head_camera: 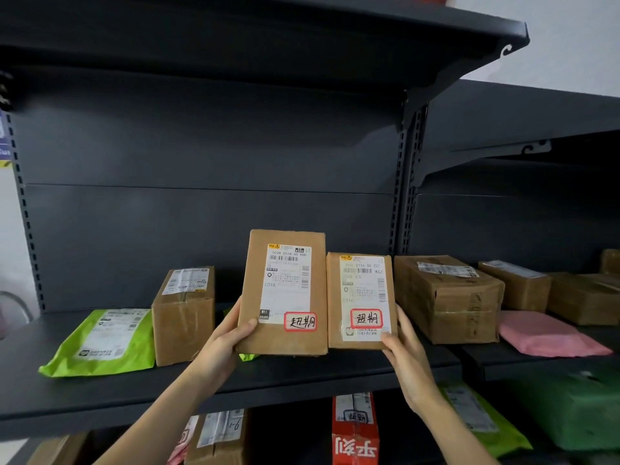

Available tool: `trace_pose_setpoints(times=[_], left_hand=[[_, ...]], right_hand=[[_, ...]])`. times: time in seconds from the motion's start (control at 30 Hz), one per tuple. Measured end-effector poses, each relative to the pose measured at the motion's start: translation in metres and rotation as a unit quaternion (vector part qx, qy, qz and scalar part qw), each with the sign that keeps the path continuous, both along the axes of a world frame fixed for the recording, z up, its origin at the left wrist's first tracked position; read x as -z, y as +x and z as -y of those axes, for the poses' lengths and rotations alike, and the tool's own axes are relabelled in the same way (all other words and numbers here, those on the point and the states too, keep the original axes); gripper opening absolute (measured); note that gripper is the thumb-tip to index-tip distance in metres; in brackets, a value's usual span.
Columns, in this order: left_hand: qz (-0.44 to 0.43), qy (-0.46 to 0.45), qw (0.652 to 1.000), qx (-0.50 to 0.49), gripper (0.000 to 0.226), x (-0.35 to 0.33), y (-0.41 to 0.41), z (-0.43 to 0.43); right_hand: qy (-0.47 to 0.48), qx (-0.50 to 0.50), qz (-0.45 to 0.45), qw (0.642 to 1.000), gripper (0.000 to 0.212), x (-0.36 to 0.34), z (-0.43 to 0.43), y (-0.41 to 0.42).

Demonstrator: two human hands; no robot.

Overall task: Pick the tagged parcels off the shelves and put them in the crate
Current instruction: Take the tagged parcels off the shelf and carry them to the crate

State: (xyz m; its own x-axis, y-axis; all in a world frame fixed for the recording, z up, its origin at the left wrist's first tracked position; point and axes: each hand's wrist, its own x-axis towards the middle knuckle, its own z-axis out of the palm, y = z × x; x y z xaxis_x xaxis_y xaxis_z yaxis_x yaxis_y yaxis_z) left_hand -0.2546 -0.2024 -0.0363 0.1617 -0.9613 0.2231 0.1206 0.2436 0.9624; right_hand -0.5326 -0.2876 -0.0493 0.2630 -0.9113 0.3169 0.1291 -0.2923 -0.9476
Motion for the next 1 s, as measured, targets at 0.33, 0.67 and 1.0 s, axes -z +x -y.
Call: trace_pose_setpoints(times=[0.33, 0.67, 1.0], left_hand=[[0.092, -0.059, 0.990, -0.086, 0.068, -0.006, -0.006, -0.027], [0.096, -0.073, 0.983, -0.141, 0.064, -0.013, -0.010, -0.056], [0.100, -0.092, 0.970, -0.203, 0.053, -0.021, -0.001, -0.104]], right_hand=[[-0.037, -0.002, -0.005, 0.999, 0.050, -0.009, -0.011, 0.006], [-0.046, -0.021, 0.006, 0.999, 0.048, -0.019, -0.019, 0.017], [-0.067, -0.071, 0.024, 0.995, 0.047, -0.029, -0.036, 0.048]])
